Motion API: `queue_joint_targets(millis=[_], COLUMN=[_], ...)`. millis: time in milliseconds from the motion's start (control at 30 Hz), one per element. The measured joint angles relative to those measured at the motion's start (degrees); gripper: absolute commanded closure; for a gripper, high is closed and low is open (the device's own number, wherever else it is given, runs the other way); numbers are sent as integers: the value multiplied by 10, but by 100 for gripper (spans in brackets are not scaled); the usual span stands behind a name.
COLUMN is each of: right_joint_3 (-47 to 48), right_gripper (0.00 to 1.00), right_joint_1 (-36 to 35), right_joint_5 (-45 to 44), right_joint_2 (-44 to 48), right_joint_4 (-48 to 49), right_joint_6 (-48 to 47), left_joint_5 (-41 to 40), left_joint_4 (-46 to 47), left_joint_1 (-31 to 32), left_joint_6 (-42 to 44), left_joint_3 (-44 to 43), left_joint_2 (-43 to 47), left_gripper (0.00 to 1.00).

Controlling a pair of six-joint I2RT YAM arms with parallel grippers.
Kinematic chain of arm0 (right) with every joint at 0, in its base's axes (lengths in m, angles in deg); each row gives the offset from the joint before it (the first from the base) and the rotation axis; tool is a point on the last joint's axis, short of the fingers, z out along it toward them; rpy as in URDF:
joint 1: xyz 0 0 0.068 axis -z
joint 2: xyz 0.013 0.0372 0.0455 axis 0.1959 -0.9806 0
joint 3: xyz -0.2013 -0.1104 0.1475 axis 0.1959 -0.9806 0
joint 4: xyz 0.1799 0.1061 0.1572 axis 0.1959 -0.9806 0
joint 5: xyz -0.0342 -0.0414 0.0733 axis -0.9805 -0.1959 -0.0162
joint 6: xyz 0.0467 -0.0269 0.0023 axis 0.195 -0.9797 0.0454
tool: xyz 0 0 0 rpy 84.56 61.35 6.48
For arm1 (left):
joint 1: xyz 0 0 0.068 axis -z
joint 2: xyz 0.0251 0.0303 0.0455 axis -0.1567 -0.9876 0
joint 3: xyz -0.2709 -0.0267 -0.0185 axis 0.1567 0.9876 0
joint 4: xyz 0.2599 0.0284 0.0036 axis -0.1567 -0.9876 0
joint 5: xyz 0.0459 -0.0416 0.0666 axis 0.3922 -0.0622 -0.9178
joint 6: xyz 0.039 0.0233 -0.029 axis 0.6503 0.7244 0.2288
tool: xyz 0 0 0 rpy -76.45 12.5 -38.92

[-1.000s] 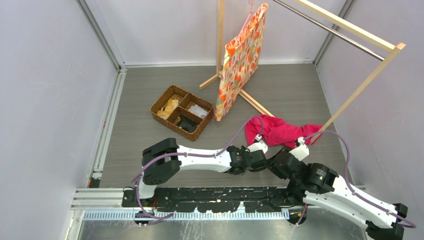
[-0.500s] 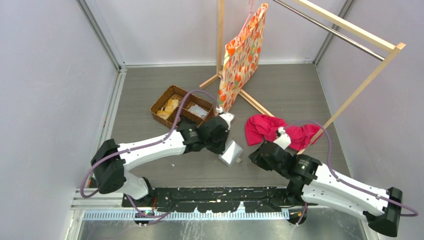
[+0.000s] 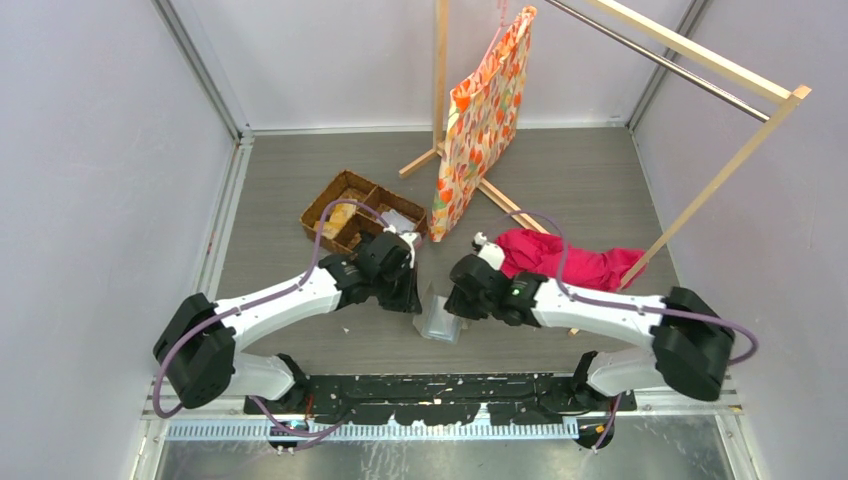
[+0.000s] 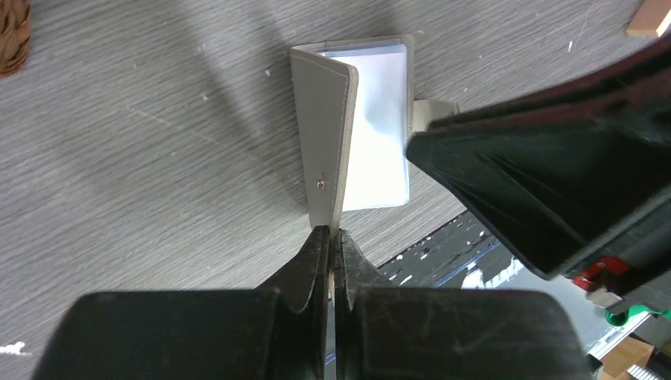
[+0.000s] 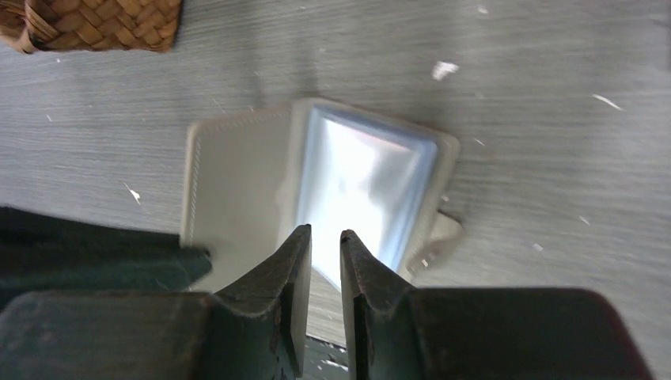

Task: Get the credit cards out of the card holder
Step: Open the card holder at the center of the board.

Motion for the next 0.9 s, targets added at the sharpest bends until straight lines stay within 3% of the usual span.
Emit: queue_joint_targets(millis=[100,367,600,900], right_joint_3=[32,38,-33,-110], right_gripper=[83,82,83,82], right_joint_1=[3,19,22,22], right_joint_5=[14,7,3,17], right_joint_2=[-61,-108,-60,62], right_joint_4=[31,18,-2,-35], right_joint_6=[-6,-2,19,37], left_joint_5=[-7,-49,-60,-59], left_joint_4=[-13,-32,-43,-30], left_joint_1=[0,0,4,70], left_joint_6=[-2,-11,-18,-76], left_joint_3=[9,35,61,82], left_joint_2=[15,22,11,-30], left_gripper=[100,99,99,99])
